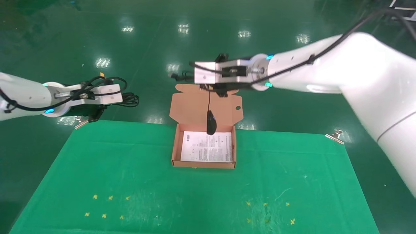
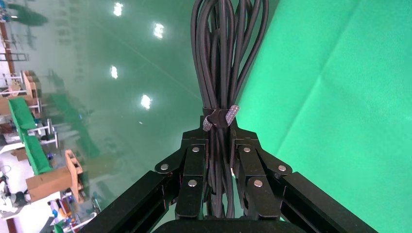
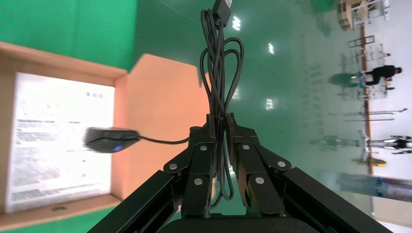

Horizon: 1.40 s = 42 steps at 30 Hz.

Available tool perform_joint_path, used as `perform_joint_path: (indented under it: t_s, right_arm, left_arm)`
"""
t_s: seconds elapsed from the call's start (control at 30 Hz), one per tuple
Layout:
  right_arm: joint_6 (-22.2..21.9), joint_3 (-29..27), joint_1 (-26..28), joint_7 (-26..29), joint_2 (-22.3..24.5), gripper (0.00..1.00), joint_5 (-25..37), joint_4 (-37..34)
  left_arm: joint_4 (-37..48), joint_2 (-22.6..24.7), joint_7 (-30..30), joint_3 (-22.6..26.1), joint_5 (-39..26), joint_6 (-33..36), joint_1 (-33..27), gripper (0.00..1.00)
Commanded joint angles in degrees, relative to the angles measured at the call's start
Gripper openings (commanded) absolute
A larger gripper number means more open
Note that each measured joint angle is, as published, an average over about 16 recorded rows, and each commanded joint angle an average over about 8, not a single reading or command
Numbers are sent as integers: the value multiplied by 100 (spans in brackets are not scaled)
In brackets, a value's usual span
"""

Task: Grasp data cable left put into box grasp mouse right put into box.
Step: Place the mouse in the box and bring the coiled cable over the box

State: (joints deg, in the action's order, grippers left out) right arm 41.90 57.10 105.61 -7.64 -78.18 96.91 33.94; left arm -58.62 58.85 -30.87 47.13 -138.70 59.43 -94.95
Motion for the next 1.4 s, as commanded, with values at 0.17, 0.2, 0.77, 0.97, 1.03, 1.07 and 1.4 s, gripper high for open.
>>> perform_joint_path:
  t_s: [0.17,0.2,0.77,0.97,1.03,1.07,1.4]
  right_arm:
    - [-135,344,-120,225,-17,0,-197,102]
    - [-163,401,-130,258,-19,0,-236,120]
    - [-743,1486,-286,716,-40,0,-1055,416]
    - [-833,1807,-388,937,-24,0,-1297,135]
    - [-837,1888,-434,1007,-21,0,-1374,18]
    - [-839,1924,-457,1033,-20,0,-1410,-34]
    - [-997,2276,-752,1146,-39,0,-1629,-249]
  left_arm:
    - [-67,-10,-135,10,-96,63,25,0]
    - [-76,-12,-142,10,-100,66,28,0]
    - [-128,-23,-182,11,-123,84,43,0]
    - [-130,-24,-184,11,-124,85,43,0]
    - [-130,-24,-184,11,-124,85,44,0]
    - [-130,-24,-185,11,-124,85,44,0]
    - [-131,-24,-185,11,-125,85,44,0]
